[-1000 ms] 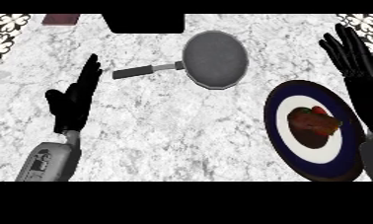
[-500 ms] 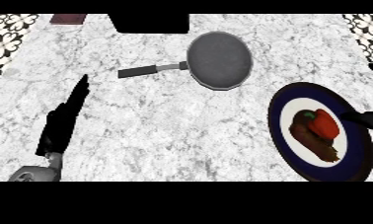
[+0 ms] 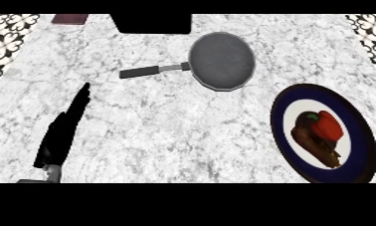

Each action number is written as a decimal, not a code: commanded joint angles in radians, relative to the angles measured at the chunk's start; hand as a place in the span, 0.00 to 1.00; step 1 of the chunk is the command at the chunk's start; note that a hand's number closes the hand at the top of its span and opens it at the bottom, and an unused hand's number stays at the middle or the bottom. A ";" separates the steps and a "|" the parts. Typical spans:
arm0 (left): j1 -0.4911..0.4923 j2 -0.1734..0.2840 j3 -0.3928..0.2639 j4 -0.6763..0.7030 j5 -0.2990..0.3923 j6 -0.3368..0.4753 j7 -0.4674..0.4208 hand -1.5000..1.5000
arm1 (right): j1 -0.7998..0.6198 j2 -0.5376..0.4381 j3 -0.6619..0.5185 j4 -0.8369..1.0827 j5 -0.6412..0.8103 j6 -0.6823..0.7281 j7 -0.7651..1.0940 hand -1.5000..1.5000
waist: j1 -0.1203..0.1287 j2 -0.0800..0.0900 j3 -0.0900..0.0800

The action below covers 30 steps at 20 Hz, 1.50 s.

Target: Pick the bell pepper from the plate and place it in the pan

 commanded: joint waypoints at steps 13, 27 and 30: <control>0.070 -0.006 0.032 -0.063 -0.028 -0.029 0.010 0.50 | -0.305 0.018 0.225 -0.058 0.146 0.308 0.270 0.00 | -0.009 -0.003 -0.002; 0.007 -0.023 0.084 -0.039 -0.029 -0.070 0.037 0.50 | -0.338 0.075 0.353 -0.132 0.269 0.517 0.477 0.00 | -0.020 -0.004 -0.002; 0.071 -0.050 0.054 -0.122 -0.080 -0.042 0.070 0.50 | -0.334 0.132 0.347 -0.137 0.319 0.498 0.520 0.00 | -0.015 -0.004 -0.001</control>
